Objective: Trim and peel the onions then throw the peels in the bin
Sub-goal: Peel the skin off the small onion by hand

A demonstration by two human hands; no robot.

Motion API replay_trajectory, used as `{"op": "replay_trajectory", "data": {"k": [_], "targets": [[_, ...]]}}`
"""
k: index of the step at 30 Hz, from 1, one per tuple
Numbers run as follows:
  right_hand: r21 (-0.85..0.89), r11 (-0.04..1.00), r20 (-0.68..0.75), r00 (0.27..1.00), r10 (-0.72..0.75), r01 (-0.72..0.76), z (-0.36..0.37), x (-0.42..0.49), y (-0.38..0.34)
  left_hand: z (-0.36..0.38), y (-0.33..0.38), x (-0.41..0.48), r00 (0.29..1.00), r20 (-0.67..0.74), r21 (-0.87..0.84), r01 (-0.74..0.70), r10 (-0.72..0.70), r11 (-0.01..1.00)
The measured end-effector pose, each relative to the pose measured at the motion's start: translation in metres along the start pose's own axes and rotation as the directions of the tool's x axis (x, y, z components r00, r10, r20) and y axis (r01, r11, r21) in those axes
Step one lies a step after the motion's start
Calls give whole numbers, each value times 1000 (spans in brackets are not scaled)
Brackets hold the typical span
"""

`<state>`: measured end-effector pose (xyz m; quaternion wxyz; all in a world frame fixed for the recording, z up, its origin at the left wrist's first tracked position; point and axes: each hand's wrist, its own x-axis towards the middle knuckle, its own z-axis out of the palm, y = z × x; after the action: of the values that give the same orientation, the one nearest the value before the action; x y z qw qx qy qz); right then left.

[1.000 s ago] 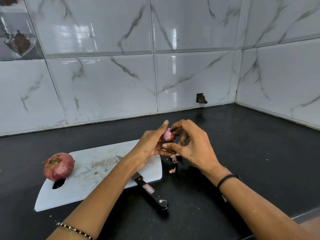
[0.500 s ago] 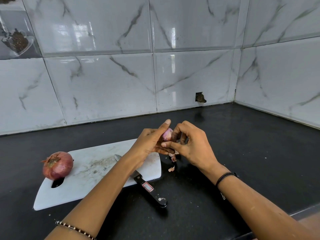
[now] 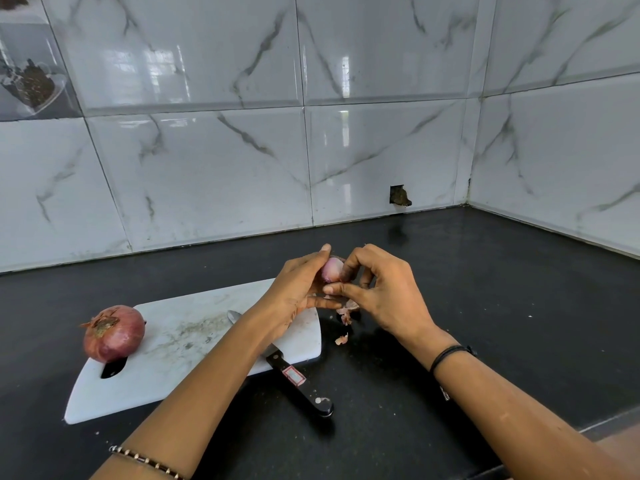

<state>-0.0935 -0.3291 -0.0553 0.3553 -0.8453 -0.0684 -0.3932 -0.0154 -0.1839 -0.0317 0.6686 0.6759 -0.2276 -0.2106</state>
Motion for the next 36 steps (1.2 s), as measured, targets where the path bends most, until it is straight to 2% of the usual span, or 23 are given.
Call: {"op": "replay_trajectory", "data": {"k": [7, 18, 30, 34, 36], "targets": [[17, 1000, -22, 1000, 18, -17, -1, 0, 1, -1, 0, -4, 997, 71, 24, -13, 11, 1000], [-20, 999, -5, 999, 32, -32, -1, 1, 1, -8, -2, 2, 996, -83, -63, 11, -16, 998], [-22, 998, -124, 991, 48, -51, -4, 1, -1, -4, 3, -2, 988, -150, -36, 31, -36, 999], [-110, 989, -33, 995, 96, -99, -1, -1, 2, -4, 3, 0, 988, -149, -113, 33, -50, 993], [-118, 986, -34, 993, 115, -118, -1, -2, 1, -4, 4, 1, 986, -158, -155, 30, -55, 987]]}}
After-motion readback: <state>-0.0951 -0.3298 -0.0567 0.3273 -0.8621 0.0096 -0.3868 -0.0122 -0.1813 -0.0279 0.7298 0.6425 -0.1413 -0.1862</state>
